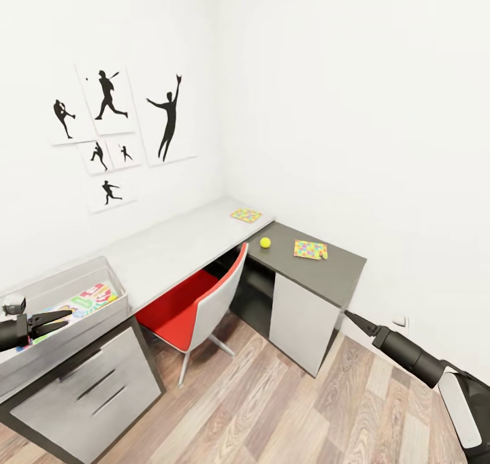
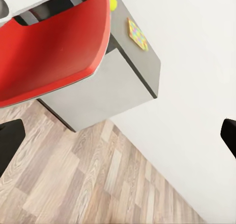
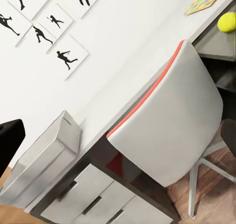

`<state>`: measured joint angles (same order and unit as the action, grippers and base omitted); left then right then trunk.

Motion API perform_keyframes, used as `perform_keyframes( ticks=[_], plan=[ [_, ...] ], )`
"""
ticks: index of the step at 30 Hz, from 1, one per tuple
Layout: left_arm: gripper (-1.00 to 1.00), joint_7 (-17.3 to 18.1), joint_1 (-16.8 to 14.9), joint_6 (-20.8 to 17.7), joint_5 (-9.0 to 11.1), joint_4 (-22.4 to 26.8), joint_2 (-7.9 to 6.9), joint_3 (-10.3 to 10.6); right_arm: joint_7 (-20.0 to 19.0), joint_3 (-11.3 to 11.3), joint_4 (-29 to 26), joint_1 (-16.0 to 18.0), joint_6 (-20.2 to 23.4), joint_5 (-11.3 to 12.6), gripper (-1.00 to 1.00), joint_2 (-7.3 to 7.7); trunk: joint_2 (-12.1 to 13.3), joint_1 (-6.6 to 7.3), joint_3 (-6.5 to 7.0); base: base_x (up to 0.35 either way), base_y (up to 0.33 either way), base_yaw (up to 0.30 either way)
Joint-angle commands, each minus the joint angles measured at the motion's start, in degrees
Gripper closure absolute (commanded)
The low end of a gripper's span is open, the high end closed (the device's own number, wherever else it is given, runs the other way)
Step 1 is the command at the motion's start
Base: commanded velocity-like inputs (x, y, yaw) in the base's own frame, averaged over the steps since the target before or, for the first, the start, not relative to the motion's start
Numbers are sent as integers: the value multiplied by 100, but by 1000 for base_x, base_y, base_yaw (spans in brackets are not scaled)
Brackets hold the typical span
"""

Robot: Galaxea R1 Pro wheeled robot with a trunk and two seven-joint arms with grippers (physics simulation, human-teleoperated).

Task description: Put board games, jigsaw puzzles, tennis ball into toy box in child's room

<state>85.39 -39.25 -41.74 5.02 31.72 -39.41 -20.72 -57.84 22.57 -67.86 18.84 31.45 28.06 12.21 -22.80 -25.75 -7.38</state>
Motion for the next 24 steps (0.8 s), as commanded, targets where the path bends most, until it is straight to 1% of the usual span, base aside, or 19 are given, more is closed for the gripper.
perform_keyframes(
  ticks=[1, 9, 14, 18, 24],
  plan=[
    [-100, 22, -4, -61, -1, 1, 1, -2, -6, 2, 2, 6, 44, 33, -100, 0, -12, -4, -6, 0, -72, -162],
    [-100, 15, -4, -57, -1, 1, 11, -2, -8, 2, 8, 6, 43, 37, -100, 2, -12, -4, 46, 2, -73, -190],
    [-100, 14, -4, -43, -1, 1, 12, -2, -8, 2, 9, 6, 42, 40, -100, 4, -12, -4, 80, 61, -70, -202],
    [-100, 12, -4, -12, -1, 1, 19, -2, -4, 2, 9, 6, 39, 41, -100, 2, -12, -4, 107, 157, -35, -204],
    [-100, -12, -4, 6, -5, 1, 51, -2, -1, 2, 9, 6, 37, 39, -100, 1, -12, -4, 149, 270, -10, -205]
  ],
)
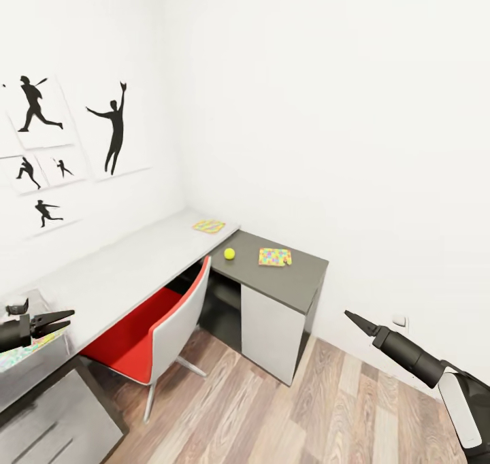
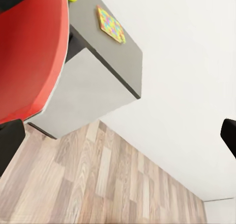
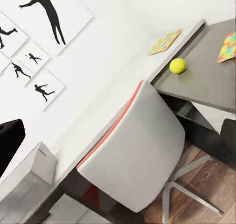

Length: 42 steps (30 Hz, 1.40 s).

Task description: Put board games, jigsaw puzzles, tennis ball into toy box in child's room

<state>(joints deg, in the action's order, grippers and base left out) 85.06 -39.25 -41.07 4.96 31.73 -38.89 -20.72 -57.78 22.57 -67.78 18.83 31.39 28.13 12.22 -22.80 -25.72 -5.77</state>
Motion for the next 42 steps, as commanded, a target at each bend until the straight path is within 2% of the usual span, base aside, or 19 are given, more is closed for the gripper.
perform_keyframes(
  ticks=[1, 19, 42],
  plan=[
    [-100, 17, -3, -60, 2, 0, 3, -2, -6, 2, 2, 6, 43, 31, -100, 0, -11, -7, -5, 303, -4, -205],
    [-100, -15, -3, -59, 3, 0, 37, -2, -3, -1, 2, 6, 43, 26, -100, 3, -11, -7, 120, 294, -1, -206],
    [-100, -13, -3, -59, 5, -5, 39, -8, -5, 2, 10, 6, 43, 26, -100, 0, -11, -7, 279, 23, 0, -205]
  ],
)
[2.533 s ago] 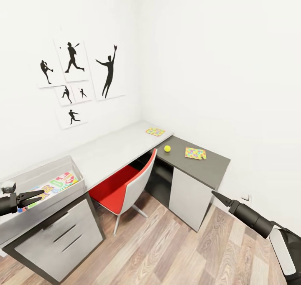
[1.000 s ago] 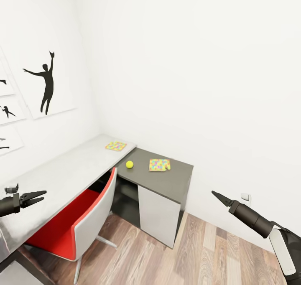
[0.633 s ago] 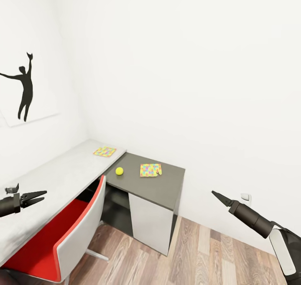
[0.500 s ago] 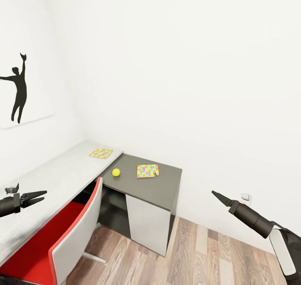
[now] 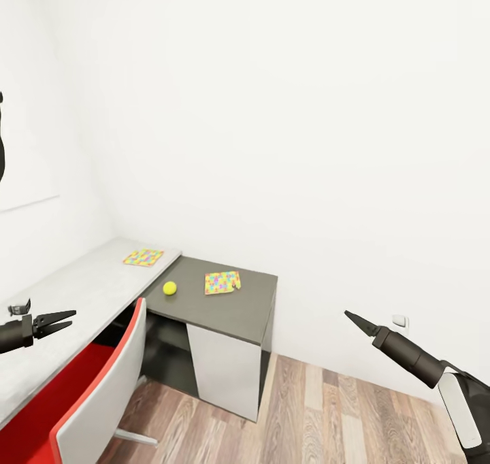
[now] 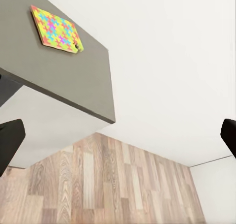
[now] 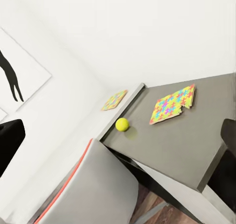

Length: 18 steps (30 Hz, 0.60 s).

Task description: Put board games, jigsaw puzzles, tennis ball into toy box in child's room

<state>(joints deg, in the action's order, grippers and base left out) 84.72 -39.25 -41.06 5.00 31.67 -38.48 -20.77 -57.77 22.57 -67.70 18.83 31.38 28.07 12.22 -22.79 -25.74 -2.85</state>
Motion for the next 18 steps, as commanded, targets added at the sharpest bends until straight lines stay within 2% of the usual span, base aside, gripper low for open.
perform_keyframes(
  ticks=[1, 7, 18],
  plan=[
    [-100, 20, -3, -60, 1, 0, -2, -3, -6, 2, 2, 7, 44, 32, -100, 0, -13, -4, -6, 0, 0, -205],
    [-100, 23, -3, -60, 1, -1, -2, -5, -6, 2, 9, 7, 44, 34, -100, 0, -13, -4, 25, 40, 0, -160],
    [-100, 26, -3, -60, 1, -3, -2, -6, 8, 2, 11, 7, 51, 26, -100, 0, -13, -4, 33, 203, 0, -22]
  ],
)
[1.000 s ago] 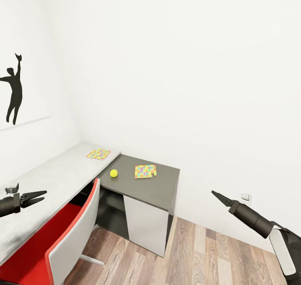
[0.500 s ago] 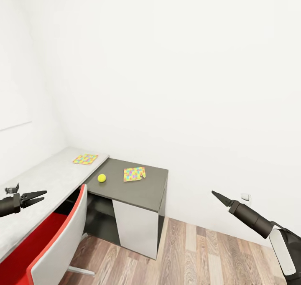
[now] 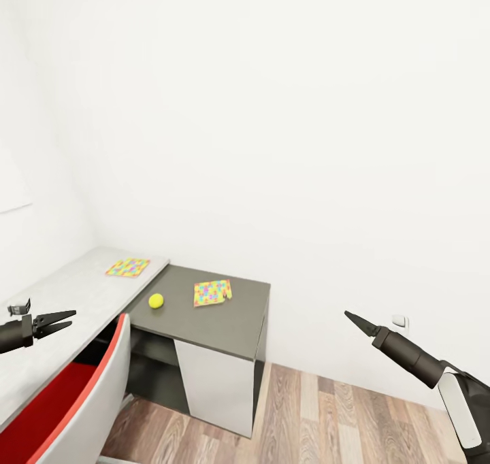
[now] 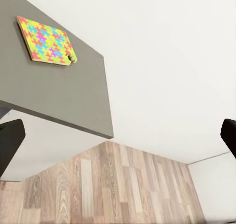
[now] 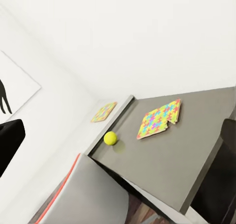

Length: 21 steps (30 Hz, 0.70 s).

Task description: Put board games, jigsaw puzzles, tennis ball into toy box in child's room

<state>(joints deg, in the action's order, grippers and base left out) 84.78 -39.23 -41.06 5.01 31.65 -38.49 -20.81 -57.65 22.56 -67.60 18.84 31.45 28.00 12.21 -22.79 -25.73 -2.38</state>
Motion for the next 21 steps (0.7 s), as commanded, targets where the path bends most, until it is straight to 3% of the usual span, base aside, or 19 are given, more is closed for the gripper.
perform_keyframes(
  ticks=[1, 13, 21],
  plan=[
    [-100, 21, -6, -60, 0, 1, -1, -2, -4, 3, 1, 5, 44, 33, -100, 1, -13, -5, -14, 108, 0, -3],
    [-100, 27, -6, -59, 0, 0, -1, -2, -1, 3, 9, 5, 52, 43, -100, 1, -13, -5, 32, 52, 0, -89],
    [-100, 22, -6, -57, 0, -1, -1, -2, -1, 3, 18, 5, 54, 47, -100, 1, -13, -5, 89, 207, 0, -175]
  ],
)
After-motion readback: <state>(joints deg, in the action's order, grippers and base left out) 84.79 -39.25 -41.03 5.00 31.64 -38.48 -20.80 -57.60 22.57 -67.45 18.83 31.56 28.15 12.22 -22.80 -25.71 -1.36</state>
